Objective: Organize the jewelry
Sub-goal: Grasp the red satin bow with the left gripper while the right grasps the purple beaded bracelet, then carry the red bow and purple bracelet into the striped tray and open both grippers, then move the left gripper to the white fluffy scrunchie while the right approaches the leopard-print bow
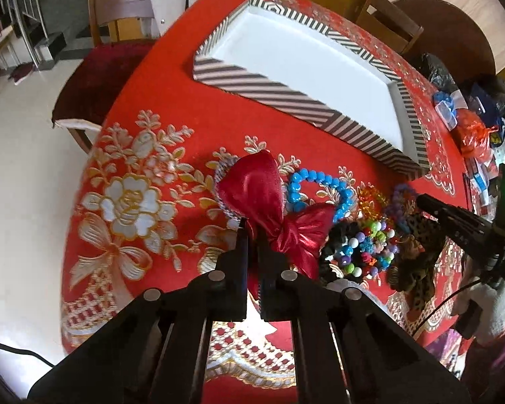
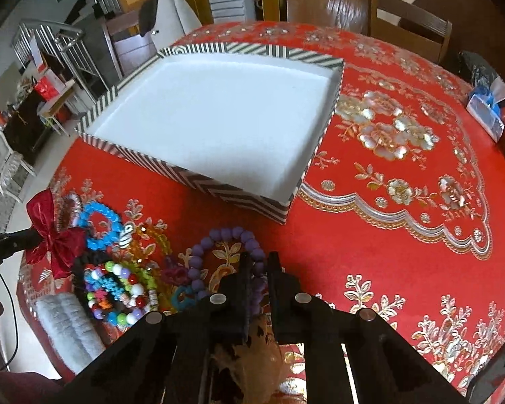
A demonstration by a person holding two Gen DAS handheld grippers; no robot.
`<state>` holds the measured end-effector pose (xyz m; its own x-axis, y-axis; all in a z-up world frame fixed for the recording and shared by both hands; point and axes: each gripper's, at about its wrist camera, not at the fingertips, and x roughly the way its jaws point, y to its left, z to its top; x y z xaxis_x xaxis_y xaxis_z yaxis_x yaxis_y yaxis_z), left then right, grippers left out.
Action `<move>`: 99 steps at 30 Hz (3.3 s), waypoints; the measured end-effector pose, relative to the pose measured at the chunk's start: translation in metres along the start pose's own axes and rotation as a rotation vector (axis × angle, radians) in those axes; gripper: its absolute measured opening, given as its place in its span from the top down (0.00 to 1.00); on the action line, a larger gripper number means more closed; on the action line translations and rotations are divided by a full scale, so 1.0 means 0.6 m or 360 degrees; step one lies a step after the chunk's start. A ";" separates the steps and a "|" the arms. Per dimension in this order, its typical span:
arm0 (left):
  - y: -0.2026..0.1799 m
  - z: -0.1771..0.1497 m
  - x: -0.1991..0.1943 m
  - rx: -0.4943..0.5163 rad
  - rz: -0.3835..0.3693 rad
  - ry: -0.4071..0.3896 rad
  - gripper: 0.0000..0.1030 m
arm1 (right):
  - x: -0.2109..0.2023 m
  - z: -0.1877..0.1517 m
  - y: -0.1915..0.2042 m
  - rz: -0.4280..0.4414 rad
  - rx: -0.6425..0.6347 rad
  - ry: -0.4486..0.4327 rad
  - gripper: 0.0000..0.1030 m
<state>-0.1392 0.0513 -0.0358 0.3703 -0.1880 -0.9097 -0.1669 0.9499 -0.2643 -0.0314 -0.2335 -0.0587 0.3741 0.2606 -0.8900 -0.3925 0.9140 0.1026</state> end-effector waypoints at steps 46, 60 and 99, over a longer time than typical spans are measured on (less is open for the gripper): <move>-0.038 0.225 0.087 0.0107 0.0018 0.0055 0.97 | 0.054 0.130 -0.039 0.0022 0.0171 0.0049 0.92; -0.051 0.220 0.069 0.0121 0.0171 -0.0049 0.57 | -0.005 0.127 -0.017 0.0109 0.0231 -0.0105 0.60; -0.166 -0.026 -0.098 0.0227 0.0194 -0.0303 0.50 | -0.201 -0.077 -0.005 0.0153 0.0161 -0.0305 0.39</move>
<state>-0.1585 -0.0360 0.0392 0.5229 -0.0323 -0.8518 -0.0954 0.9908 -0.0961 -0.1141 -0.2817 0.0279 0.4958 0.3933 -0.7743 -0.3514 0.9062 0.2353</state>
